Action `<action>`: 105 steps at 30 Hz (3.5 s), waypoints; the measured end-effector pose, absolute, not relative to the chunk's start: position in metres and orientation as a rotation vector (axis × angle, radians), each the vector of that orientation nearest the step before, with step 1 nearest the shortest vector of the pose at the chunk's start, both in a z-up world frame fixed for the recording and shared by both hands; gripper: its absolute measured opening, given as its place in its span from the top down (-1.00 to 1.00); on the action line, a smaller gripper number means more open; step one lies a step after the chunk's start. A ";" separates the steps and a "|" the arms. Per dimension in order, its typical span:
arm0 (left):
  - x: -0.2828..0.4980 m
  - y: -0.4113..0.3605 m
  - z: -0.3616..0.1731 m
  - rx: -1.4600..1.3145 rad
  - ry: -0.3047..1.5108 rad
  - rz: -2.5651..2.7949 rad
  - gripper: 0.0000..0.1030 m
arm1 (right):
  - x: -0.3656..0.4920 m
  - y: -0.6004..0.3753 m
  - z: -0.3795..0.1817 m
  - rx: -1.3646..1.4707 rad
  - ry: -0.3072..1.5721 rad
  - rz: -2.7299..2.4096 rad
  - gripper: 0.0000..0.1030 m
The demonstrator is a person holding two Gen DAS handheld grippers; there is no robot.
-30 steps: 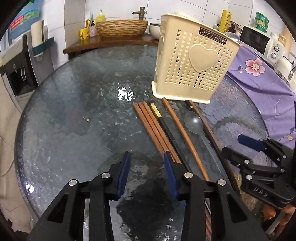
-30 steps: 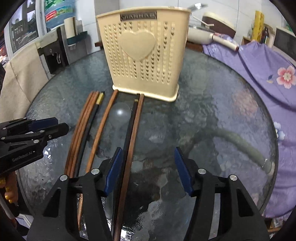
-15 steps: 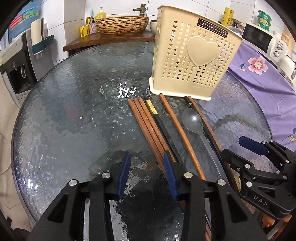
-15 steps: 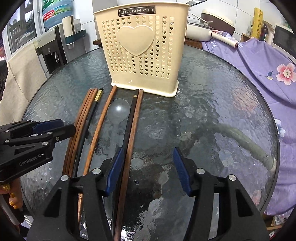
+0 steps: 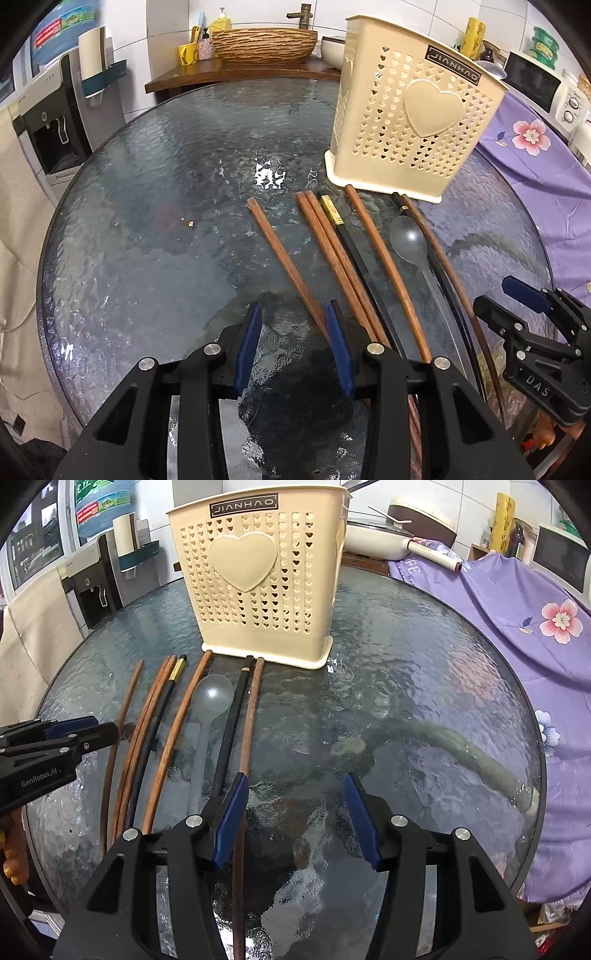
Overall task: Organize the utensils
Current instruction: 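Grasp a wooden chopstick with the right gripper while the left gripper grasps another chopstick, then lift the chopstick in the right gripper into the holder while the left gripper carries its chopstick there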
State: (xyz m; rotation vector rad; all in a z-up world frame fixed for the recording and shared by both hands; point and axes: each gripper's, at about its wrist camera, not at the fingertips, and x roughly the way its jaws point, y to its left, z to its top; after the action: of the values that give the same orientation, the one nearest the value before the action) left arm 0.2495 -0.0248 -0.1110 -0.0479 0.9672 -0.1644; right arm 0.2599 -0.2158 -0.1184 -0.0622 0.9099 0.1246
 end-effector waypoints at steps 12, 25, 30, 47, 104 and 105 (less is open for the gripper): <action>0.252 -0.023 -0.108 -0.057 0.959 -0.160 0.30 | 0.260 -0.210 -0.118 -0.083 0.901 0.132 -0.05; 0.256 0.000 -0.102 -0.140 0.929 -0.165 0.30 | 0.277 -0.218 -0.113 0.002 0.886 0.156 -0.05; 0.264 -0.010 -0.105 -0.120 0.928 -0.182 0.30 | 0.292 -0.211 -0.118 -0.007 0.897 0.173 0.07; 0.302 -0.018 -0.113 -0.066 0.955 -0.126 0.30 | 0.334 -0.180 -0.125 -0.132 0.937 0.169 0.32; 0.209 -0.004 0.062 -0.078 0.589 -0.355 0.87 | 0.219 -0.257 0.068 0.024 0.538 0.402 0.87; 0.208 -0.003 0.064 -0.077 0.584 -0.354 0.87 | 0.219 -0.257 0.070 0.021 0.533 0.402 0.87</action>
State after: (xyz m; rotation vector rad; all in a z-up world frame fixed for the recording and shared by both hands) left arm 0.2084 -0.0035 0.0638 -0.0770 0.5842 -0.3540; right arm 0.2191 -0.2570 0.0704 0.0206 0.5329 0.4017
